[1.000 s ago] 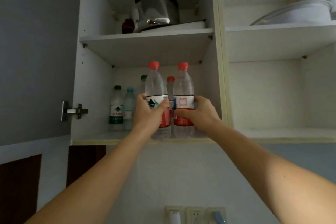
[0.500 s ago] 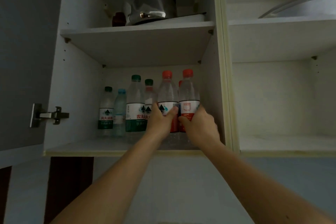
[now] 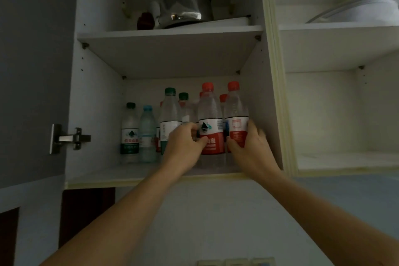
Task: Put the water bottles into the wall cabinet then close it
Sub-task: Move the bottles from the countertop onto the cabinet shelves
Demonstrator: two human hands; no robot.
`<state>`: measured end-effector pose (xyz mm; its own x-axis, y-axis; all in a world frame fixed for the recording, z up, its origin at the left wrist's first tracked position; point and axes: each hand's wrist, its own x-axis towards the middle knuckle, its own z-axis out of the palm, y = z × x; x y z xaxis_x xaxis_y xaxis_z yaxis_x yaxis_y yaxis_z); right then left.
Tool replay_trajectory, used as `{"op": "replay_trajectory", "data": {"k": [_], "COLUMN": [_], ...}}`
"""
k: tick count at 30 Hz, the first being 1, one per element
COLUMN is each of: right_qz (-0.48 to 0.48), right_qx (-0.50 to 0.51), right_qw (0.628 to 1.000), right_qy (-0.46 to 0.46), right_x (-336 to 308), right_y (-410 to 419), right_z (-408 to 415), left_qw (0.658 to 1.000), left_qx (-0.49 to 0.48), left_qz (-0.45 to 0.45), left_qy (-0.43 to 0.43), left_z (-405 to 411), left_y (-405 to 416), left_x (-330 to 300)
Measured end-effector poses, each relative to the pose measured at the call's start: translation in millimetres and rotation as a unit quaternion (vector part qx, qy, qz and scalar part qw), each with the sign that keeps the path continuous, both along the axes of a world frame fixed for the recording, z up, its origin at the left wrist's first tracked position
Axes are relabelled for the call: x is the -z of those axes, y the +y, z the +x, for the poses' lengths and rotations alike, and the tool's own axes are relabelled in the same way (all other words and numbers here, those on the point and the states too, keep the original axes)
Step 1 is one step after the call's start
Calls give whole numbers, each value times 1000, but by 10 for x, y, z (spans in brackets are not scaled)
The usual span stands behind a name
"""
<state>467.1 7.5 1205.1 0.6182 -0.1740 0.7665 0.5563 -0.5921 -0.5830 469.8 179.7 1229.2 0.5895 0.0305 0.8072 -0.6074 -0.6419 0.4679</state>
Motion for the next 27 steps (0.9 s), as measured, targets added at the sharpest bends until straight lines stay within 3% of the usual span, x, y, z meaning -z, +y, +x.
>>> {"op": "replay_trajectory", "data": {"k": [3,6,11,15,21,27], "right_qz": [-97,-182,-231,-299,-242,-204], "right_qx": [59,88,165,180,165,237], "right_qw": [987,960,948,924,947,943], "right_qy": [-114,-195,-146,-158,-129,-115], "right_x": [59,-6,-99,-28,-29,15], "right_y": [256,545,730,741,721,737], "right_z": [-91,-90,60,160,182,171], "left_qw": [995,994,998,994,995,996], "left_qx": [-53,-60,-1,75,76,4], "left_qz": [11,-31,-48,-45,-32,-34], "left_qy": [-84,-88,41,68,61,81], "left_z": [-82,-42,221,442,594,692], "left_y": [391,716,866,827,966,1385], "left_x": [-96,-239,-222,-152,-164,-176]}}
